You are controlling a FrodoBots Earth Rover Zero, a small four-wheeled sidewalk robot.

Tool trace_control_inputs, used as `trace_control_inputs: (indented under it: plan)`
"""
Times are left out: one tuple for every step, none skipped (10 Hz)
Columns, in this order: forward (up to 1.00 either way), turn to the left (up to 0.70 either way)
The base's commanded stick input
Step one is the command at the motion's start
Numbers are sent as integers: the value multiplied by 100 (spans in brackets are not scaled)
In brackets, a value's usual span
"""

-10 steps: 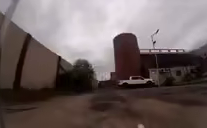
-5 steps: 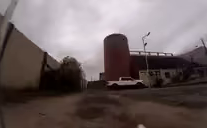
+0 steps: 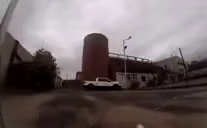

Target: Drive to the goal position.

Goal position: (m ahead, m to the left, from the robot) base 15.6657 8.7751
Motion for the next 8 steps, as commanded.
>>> trace_control_inputs:
  plan:
    - [100, 0]
    - [100, 0]
    - [100, 0]
    - [100, 0]
    - [100, 0]
    - [100, 0]
    - [100, -15]
    - [100, -39]
